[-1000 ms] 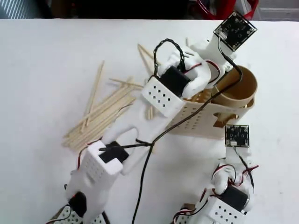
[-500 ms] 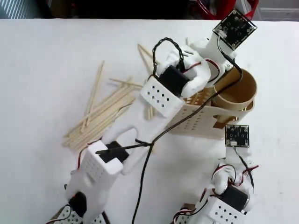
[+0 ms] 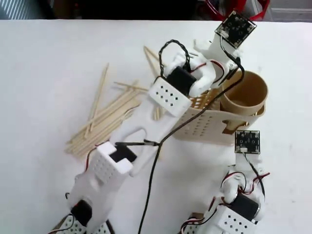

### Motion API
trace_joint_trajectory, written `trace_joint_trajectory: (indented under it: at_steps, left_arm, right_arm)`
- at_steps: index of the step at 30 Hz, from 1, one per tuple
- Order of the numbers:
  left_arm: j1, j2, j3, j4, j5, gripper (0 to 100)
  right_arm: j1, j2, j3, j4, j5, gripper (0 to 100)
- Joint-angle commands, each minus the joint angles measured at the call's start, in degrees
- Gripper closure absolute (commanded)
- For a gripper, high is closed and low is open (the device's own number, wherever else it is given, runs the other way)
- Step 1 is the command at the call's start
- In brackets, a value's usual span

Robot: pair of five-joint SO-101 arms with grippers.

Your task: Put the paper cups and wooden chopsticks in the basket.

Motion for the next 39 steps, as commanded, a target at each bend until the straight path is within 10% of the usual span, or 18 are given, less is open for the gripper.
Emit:
trace_joint_trajectory:
  at_steps: [1, 20, 39]
  left_arm:
    - [-0.7, -0.2, -2.1, -1.1, 0.1, 94]
    - [-0.7, -2.9, -36.8, 22.9, 0.4, 98]
    - [0.2, 7.7, -36.3, 17.7, 0.2, 81]
  right_arm:
    - [0.2, -0.3, -2.2, 0.6, 0.0, 95.7]
    - [0.4, -0.3, -2.2, 0.6, 0.0, 95.7]
    - [0.0, -0.3, -2.2, 0.5, 0.0, 95.7]
